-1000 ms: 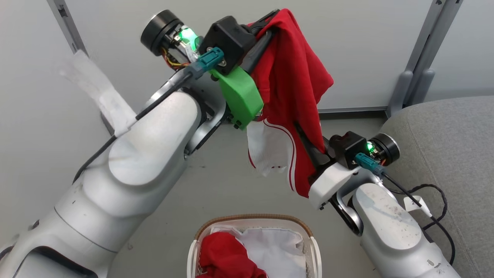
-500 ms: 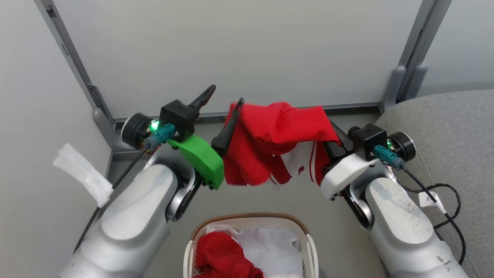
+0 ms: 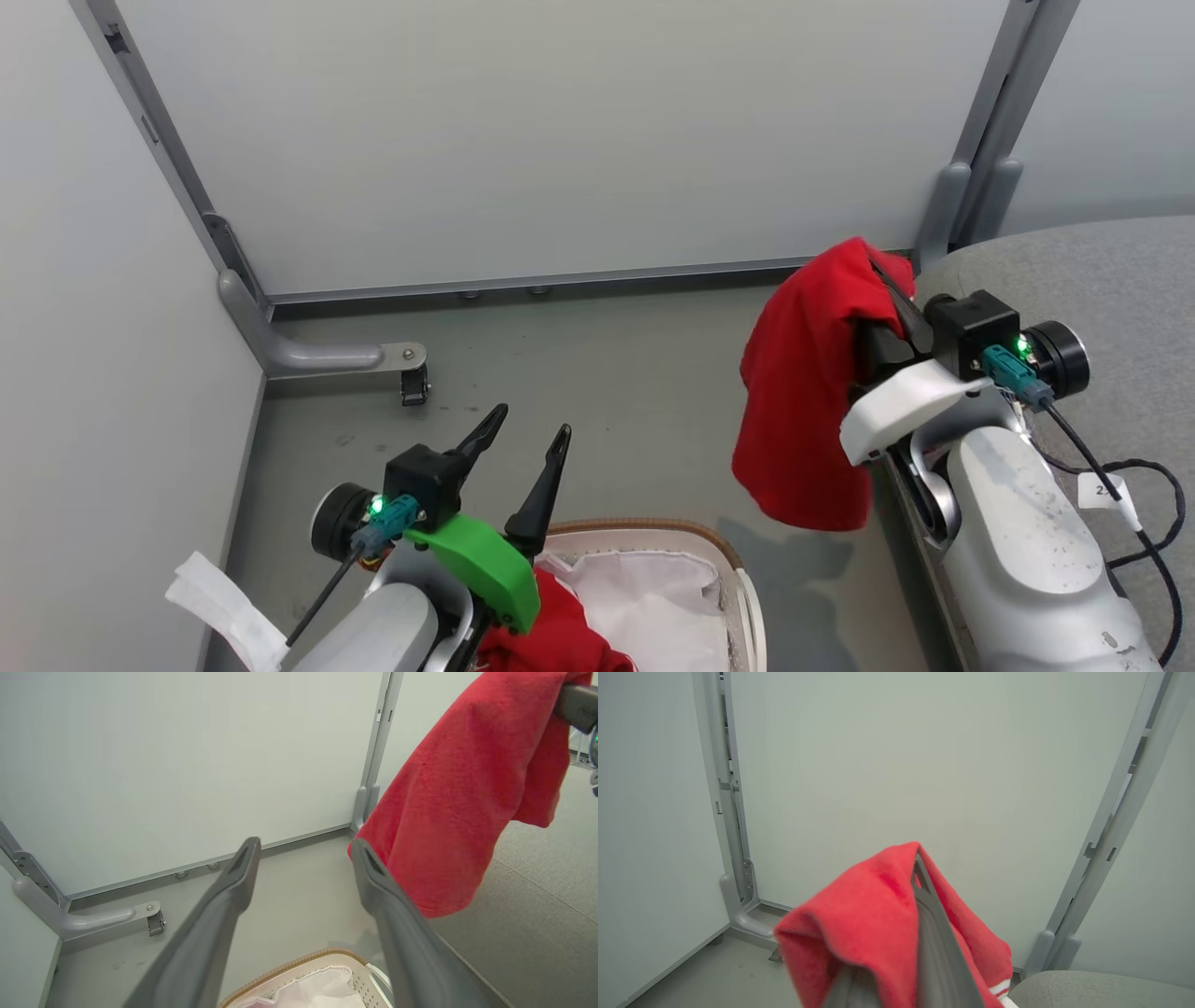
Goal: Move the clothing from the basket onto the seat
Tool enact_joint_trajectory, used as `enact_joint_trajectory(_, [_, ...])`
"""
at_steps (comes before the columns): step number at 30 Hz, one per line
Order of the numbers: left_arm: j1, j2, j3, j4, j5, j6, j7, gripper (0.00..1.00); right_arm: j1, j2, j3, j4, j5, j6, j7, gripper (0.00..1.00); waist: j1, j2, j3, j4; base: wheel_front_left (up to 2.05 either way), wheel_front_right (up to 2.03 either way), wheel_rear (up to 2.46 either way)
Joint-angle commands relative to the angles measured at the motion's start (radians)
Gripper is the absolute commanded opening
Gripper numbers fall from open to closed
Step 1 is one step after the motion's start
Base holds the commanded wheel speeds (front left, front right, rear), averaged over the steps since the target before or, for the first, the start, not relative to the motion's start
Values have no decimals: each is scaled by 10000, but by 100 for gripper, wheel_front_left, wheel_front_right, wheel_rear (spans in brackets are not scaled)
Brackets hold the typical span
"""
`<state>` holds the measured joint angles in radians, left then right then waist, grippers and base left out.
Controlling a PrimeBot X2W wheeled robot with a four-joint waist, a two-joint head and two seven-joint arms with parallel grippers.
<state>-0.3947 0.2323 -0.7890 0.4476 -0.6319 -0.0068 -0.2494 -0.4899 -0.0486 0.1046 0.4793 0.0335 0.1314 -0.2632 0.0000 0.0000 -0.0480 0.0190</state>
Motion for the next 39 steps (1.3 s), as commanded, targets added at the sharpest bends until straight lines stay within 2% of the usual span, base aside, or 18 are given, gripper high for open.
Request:
enact_joint_trajectory(1, [237,-11,110,-136,41,97,-96,100,203,-32,-126,-125,-74,-14,-25,0,0,0,1,-27,0,0,0])
enact_joint_trajectory(11, [1313,-250,649,-1077,528,360,-162,100,1048,-37,-848,-717,-310,-14,-27,0,0,0,-27,-333,0,0,0])
enact_joint_trajectory(17, [1633,-391,767,-1298,724,309,-164,100,1354,-39,-1082,-1022,-525,-14,-25,0,0,0,-10,-703,0,0,0])
enact_joint_trajectory(23, [1950,-611,907,-1316,919,150,-153,100,1684,-34,-1596,-1510,-903,-14,-27,0,0,0,183,-1780,0,0,0])
enact_joint_trajectory(31, [1878,-943,1102,-1241,1364,-125,-154,100,1922,-31,-1793,-2014,-1085,-14,-25,0,0,0,662,-3230,0,0,0])
enact_joint_trajectory(39, [1577,-1142,1261,-1087,1907,-471,-154,100,1758,-28,-2194,-2180,-1137,-14,-26,0,0,0,1155,-3875,0,0,0])
